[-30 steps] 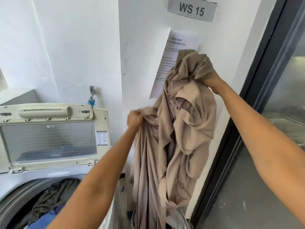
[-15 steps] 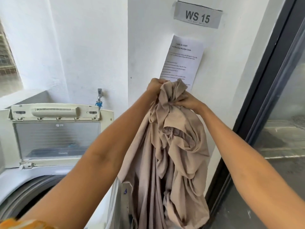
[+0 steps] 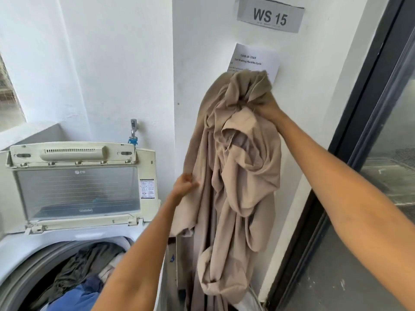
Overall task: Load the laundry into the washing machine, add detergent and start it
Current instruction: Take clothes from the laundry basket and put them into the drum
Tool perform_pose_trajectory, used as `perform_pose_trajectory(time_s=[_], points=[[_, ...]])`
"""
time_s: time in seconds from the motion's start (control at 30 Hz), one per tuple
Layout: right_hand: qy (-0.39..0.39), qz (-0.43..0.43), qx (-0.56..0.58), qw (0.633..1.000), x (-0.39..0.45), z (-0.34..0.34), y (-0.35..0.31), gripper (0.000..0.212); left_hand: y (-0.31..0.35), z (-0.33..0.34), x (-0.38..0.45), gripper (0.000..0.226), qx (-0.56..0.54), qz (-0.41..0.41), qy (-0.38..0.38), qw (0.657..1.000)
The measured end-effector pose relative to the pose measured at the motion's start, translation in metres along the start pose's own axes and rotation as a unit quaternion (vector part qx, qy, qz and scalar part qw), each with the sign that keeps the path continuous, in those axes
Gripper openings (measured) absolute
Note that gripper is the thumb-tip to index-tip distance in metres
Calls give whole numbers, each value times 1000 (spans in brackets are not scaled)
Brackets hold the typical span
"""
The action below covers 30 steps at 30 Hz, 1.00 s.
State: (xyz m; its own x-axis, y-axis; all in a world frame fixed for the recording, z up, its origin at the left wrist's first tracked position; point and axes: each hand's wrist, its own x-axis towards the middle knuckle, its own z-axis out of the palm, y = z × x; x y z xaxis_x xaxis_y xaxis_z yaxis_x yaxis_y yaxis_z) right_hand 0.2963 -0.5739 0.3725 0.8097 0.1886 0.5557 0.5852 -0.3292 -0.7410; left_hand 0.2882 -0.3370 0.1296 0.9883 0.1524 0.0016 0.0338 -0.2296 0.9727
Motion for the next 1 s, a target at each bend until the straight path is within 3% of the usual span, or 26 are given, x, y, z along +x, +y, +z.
perform_pose_trajectory(time_s=[0.07, 0.13, 0.23, 0.33, 0.43, 0.53, 0.63, 0.7, 0.83, 1.0], points=[[8, -21, -3, 1000, 6, -9, -16, 43, -14, 16, -9, 47, 2, -21, -67, 998], [13, -44, -22, 999, 9, -15, -29, 53, -8, 32, -12, 33, -2, -7, -81, 997], [21, -63, -49, 997, 9, -25, -20, 50, 8, 44, -3, 22, 73, 11, -3, 997], [-5, -1, -46, 999, 3, -46, 3, 46, 36, 23, 7, 22, 180, 40, 88, 979], [-38, 74, -34, 996, -7, -63, 29, 33, 90, -6, 15, 22, 182, 95, 175, 963], [-82, 101, -78, 988, -20, -56, 49, 44, 162, -22, 25, 29, 142, 157, 223, 951], [-90, 91, -86, 988, -25, -34, 58, 50, 224, -24, 30, 29, 150, 212, 148, 954], [-96, 68, -67, 991, -21, -19, 55, 60, 241, -12, 32, 25, 140, 203, 87, 965], [-133, 37, -26, 990, -11, -1, 45, 86, 228, 13, 28, 30, 63, 189, 57, 978], [-135, 48, -15, 990, -10, 5, 45, 84, 219, 11, 26, 17, 31, 191, 9, 981]])
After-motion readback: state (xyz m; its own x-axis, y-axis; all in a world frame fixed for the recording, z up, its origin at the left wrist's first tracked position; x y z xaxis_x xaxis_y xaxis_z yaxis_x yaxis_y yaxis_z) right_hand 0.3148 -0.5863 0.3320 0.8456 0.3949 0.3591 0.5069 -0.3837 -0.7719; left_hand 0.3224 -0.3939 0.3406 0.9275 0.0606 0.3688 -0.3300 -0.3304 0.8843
